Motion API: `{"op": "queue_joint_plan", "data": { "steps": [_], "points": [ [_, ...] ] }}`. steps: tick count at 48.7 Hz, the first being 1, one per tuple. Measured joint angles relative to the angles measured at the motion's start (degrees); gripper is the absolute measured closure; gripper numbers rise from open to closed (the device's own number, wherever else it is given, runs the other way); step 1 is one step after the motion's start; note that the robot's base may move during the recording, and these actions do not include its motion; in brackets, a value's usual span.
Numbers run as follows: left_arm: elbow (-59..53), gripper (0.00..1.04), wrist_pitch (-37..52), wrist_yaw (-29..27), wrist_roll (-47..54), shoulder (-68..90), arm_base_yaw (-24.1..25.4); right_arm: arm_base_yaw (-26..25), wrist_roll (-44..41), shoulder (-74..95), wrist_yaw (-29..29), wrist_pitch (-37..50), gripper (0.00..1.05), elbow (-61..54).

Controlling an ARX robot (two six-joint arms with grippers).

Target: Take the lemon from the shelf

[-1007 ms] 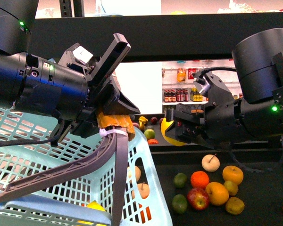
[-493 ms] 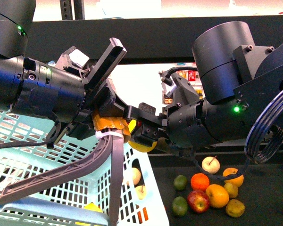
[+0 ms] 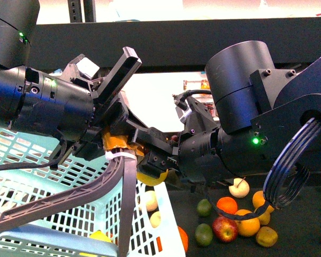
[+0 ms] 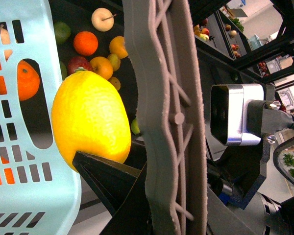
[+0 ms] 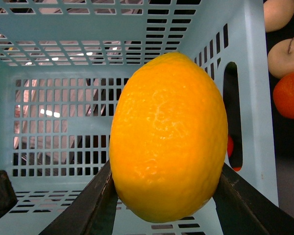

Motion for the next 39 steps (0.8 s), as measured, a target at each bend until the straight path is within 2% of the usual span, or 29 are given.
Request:
{"op": "queue_joint_plan", "data": {
  "steps": [3, 21, 39],
  "points": [
    [-0.02, 0.95, -0.07, -0.02, 0.15, 0.02, 0.00, 0.07, 0.04, 0.00, -1.01, 0.07, 0.54, -0.26],
    [-0.11, 0.95, -0.09, -0.55, 0.07, 0.02, 0.17, -0.66, -0.35, -0.02, -1.64, 0.37, 0.06, -1.57],
    [-0.11, 0.95, -0.07, 0.76, -0.17, 0.02, -0.15, -2.75, -4.63, -2.43, -0.63, 0.46, 0.08, -3.58]
  ]
}}
